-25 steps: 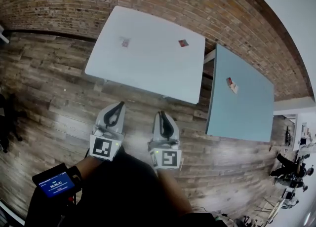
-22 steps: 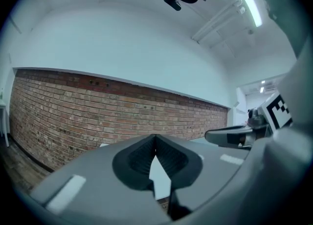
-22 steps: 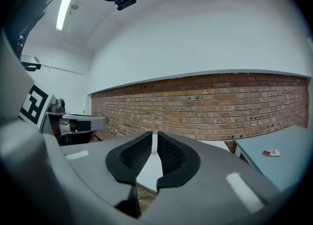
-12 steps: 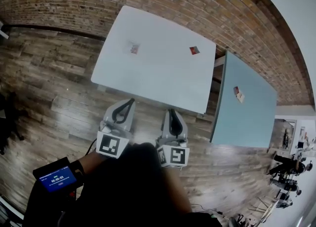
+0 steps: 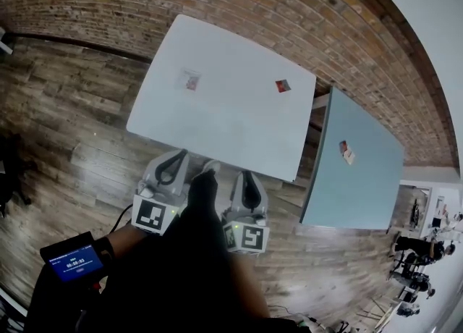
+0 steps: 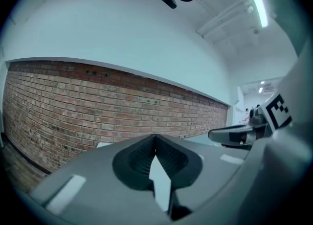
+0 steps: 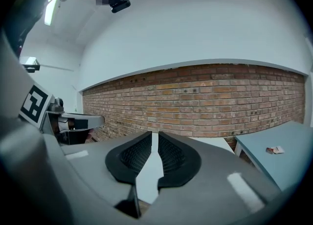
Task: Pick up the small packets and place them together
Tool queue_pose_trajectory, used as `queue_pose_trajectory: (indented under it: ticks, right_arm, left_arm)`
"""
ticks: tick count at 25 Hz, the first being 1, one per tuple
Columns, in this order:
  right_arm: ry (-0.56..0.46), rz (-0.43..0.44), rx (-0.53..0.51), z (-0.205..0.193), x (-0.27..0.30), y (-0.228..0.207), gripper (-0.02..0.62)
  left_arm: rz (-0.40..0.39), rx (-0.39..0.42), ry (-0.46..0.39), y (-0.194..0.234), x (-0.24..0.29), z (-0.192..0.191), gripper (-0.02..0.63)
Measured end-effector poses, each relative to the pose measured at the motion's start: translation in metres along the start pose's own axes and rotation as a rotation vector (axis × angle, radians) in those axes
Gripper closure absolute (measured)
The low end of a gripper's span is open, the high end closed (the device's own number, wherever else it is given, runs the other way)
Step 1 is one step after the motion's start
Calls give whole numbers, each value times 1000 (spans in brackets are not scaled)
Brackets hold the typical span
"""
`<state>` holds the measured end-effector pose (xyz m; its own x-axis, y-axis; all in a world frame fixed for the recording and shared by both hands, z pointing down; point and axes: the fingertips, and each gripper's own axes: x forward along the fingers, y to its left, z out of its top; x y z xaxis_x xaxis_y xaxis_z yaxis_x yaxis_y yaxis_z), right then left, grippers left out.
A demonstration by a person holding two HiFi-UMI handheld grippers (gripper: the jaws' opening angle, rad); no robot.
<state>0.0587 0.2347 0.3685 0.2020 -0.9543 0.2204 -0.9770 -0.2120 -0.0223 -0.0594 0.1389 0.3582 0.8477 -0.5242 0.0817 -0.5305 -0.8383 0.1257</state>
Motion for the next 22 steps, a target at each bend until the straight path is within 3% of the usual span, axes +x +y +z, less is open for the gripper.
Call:
queue_pose_trajectory:
  ticks: [6,14,22]
  right_arm:
    - [2,55,17,6,36,-16,555]
    - [-18,141,-4,30,91,-43,555]
    - [-18,296,-15,35,134,-59,555]
  left_arm:
    - [46,-26,-2,11,29,0,606]
    - [115,12,-20,20,80,22,606]
    - [219,11,-23,19,123,32,606]
